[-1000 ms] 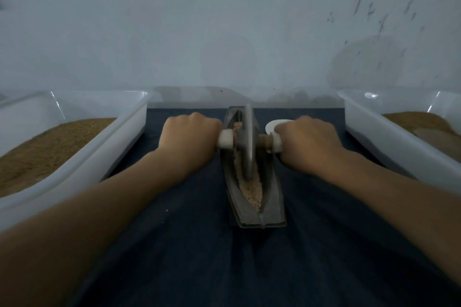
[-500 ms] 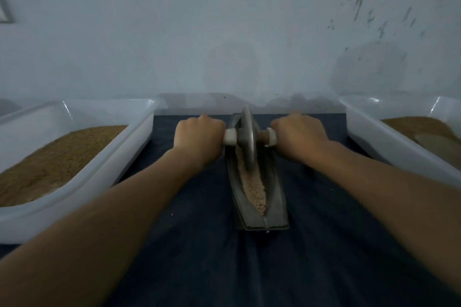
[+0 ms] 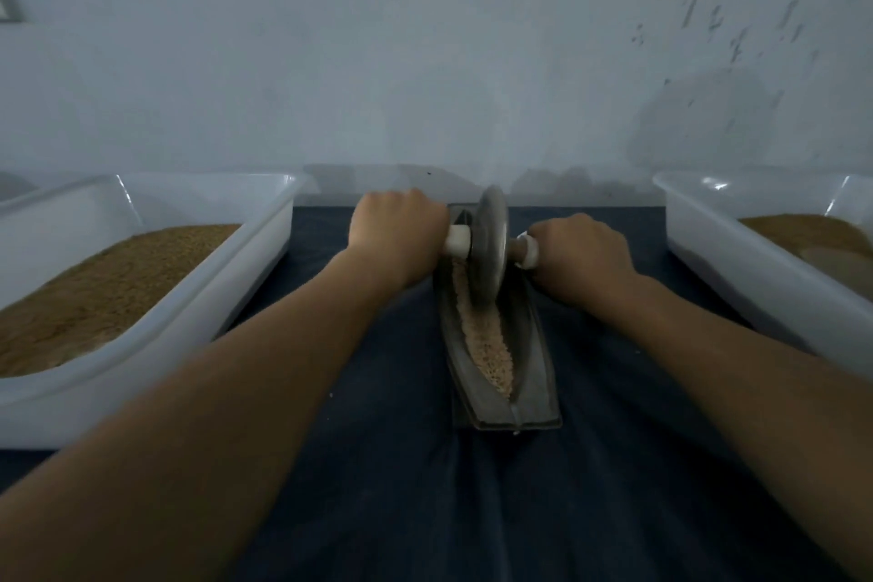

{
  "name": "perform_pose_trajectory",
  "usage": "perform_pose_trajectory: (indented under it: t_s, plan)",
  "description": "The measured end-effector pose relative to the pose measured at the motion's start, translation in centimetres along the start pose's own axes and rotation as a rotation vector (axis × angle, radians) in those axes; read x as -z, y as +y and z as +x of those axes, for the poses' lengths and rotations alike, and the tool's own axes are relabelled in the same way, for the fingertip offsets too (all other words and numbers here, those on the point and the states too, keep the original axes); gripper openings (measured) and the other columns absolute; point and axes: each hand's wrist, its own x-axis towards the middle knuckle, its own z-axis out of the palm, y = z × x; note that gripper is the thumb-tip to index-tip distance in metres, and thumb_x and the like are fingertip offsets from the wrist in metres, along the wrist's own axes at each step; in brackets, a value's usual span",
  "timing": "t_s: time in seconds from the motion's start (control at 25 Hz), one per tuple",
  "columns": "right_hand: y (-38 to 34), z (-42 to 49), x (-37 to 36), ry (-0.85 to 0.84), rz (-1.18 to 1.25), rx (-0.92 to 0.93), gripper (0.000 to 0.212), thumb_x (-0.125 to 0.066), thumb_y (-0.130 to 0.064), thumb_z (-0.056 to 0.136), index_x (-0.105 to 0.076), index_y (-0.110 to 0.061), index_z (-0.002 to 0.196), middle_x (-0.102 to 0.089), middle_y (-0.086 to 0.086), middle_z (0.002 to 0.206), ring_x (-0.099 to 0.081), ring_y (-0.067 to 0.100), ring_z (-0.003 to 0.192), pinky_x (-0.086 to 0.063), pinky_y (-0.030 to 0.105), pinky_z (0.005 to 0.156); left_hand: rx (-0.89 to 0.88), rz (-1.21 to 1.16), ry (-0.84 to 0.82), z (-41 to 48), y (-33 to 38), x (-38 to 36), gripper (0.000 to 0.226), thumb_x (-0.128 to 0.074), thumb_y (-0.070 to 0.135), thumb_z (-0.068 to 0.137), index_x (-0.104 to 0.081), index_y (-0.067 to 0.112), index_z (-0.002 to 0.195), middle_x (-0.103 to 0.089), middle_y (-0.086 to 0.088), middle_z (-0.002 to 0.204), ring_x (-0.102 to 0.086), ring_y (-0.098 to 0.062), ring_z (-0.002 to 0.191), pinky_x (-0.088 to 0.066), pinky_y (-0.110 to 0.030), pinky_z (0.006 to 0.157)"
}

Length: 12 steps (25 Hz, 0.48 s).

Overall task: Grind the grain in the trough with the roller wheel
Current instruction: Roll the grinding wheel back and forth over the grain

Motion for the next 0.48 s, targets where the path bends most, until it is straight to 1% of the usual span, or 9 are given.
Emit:
perform_pose_trajectory:
  t_s: [0.08, 0.12, 0.16, 0.2, 0.24, 0.28, 0.36, 0.4, 0.48]
  plan:
    - [1.4, -2.6, -0.4, 0.223, -0.109, 0.154, 0.015, -0.067, -0.035, 0.079, -0.053, -0.030, 0.075, -0.045, -0.012, 0.065, -0.038, 0.009, 0.052, -0.027, 0.023, 0.046, -0.051, -0.023, 0.089, -3.3, -0.5, -0.3, 0.013, -0.066, 0.027, 0.084, -0.063, 0.023, 0.097, -0.052, 0.001, 0.073, -0.053, -0.021, 0.059, -0.034, -0.033, 0.054]
    - [1.8, -4.5, -0.3, 0.354, -0.151, 0.228, 0.021, -0.067, -0.037, 0.070, -0.047, -0.030, 0.070, -0.030, -0.015, 0.058, -0.022, 0.001, 0.049, -0.015, 0.019, 0.045, -0.085, -0.039, 0.175, -5.4, -0.6, -0.5, 0.019, -0.072, 0.029, 0.074, -0.059, 0.021, 0.085, -0.035, 0.005, 0.060, -0.032, -0.015, 0.045, -0.025, -0.028, 0.046]
    - [2.1, -6.2, -0.2, 0.472, -0.145, 0.289, 0.026, -0.064, -0.040, 0.062, -0.040, -0.030, 0.067, -0.018, -0.017, 0.057, -0.011, -0.003, 0.050, -0.007, 0.016, 0.047, -0.119, -0.049, 0.262, -7.0, -1.0, -0.4, 0.029, -0.075, 0.028, 0.063, -0.049, 0.021, 0.074, -0.016, 0.008, 0.057, -0.010, -0.011, 0.043, -0.013, -0.022, 0.045]
    - [2.6, -6.8, -0.2, 0.511, -0.121, 0.330, 0.029, -0.062, -0.041, 0.058, -0.036, -0.031, 0.066, -0.013, -0.017, 0.057, -0.007, -0.004, 0.051, -0.004, 0.014, 0.049, -0.134, -0.063, 0.336, -7.3, -1.3, -0.3, 0.038, -0.074, 0.027, 0.055, -0.039, 0.023, 0.069, -0.005, 0.009, 0.059, 0.002, -0.009, 0.047, -0.005, -0.019, 0.048]
    - [2.8, -6.7, -0.4, 0.497, -0.116, 0.332, 0.031, -0.062, -0.041, 0.057, -0.035, -0.031, 0.066, -0.012, -0.017, 0.057, -0.006, -0.004, 0.052, -0.004, 0.014, 0.049, -0.134, -0.069, 0.343, -6.6, -1.3, -0.3, 0.040, -0.073, 0.025, 0.052, -0.035, 0.025, 0.068, -0.002, 0.009, 0.059, 0.005, -0.009, 0.048, -0.003, -0.018, 0.050]
    - [2.5, -6.1, -0.7, 0.445, -0.130, 0.290, 0.031, -0.066, -0.040, 0.059, -0.038, -0.030, 0.066, -0.016, -0.016, 0.057, -0.009, -0.003, 0.051, -0.007, 0.015, 0.048, -0.117, -0.050, 0.302, -6.2, -1.1, -0.4, 0.035, -0.073, 0.024, 0.056, -0.040, 0.024, 0.067, -0.007, 0.008, 0.057, -0.001, -0.011, 0.045, -0.005, -0.019, 0.048]
    - [1.0, -3.1, -0.8, 0.262, -0.105, 0.118, 0.025, -0.069, -0.038, 0.077, -0.046, -0.031, 0.071, -0.042, -0.011, 0.064, -0.032, 0.008, 0.051, -0.025, 0.022, 0.048, -0.022, 0.005, 0.163, -3.7, -0.1, -1.0, 0.008, -0.067, 0.024, 0.078, -0.061, 0.022, 0.082, -0.037, 0.002, 0.060, -0.039, -0.021, 0.047, -0.025, -0.028, 0.046]
    - [0.3, -1.4, -0.5, 0.163, -0.060, 0.044, 0.019, -0.066, -0.038, 0.085, -0.051, -0.031, 0.077, -0.056, -0.004, 0.075, -0.046, 0.016, 0.060, -0.036, 0.028, 0.055, 0.031, 0.002, 0.108, -2.0, 0.2, -1.1, 0.008, -0.061, 0.022, 0.088, -0.065, 0.022, 0.094, -0.053, -0.002, 0.073, -0.055, -0.026, 0.061, -0.034, -0.032, 0.052]
    - [-0.2, 1.3, -0.2, 0.036, 0.003, -0.001, 0.013, -0.062, -0.036, 0.093, -0.058, -0.027, 0.085, -0.066, 0.003, 0.092, -0.058, 0.025, 0.078, -0.046, 0.034, 0.067, 0.046, -0.009, 0.020, 0.7, 0.3, -1.0, 0.015, -0.054, 0.020, 0.095, -0.065, 0.020, 0.105, -0.062, -0.006, 0.092, -0.064, -0.029, 0.082, -0.040, -0.036, 0.060]
